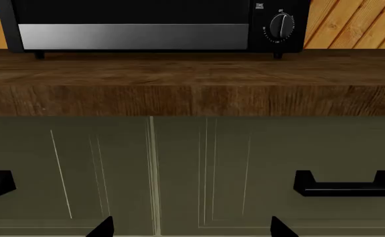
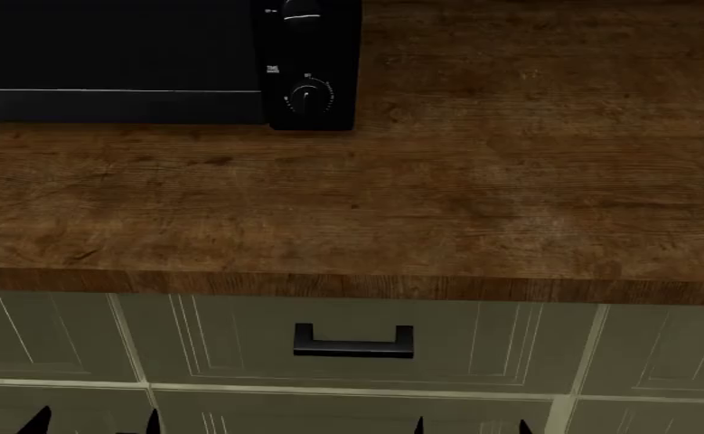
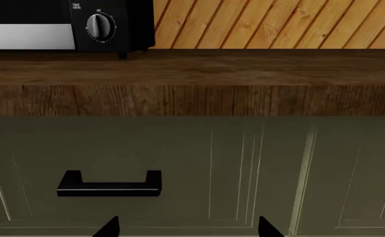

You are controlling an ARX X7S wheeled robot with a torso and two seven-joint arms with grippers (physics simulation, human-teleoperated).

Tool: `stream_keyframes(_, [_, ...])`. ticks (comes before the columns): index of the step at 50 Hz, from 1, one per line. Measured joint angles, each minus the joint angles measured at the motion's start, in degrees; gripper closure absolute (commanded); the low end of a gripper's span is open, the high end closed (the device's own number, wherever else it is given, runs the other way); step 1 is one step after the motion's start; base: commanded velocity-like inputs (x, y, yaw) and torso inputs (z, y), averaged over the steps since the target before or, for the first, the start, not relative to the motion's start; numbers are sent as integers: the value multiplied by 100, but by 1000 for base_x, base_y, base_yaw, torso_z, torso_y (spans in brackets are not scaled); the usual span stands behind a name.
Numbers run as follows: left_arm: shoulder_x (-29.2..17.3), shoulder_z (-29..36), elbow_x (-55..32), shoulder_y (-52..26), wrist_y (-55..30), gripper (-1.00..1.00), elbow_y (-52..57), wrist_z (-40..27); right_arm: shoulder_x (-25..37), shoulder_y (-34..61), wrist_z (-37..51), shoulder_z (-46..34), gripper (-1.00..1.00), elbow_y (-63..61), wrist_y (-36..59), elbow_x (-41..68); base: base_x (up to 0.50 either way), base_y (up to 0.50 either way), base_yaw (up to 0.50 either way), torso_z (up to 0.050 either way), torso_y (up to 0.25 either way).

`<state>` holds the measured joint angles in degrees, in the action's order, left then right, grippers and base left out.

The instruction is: Turn on the toaster oven by setting the timer.

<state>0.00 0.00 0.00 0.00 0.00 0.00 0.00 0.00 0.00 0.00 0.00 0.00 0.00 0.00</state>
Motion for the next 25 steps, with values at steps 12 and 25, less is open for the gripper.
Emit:
stream_keyframes(12, [-157, 130, -54, 161, -500, -100, 723, -213, 205, -152, 380, -320, -100, -770, 645, -81, 0, 0, 0, 25, 0])
stream_keyframes(25, [-332, 247, -137, 386, -1192, -100, 1697, -464, 385, -372, 650, -566, -100, -1773, 1405, -239, 0, 0, 0, 34, 2])
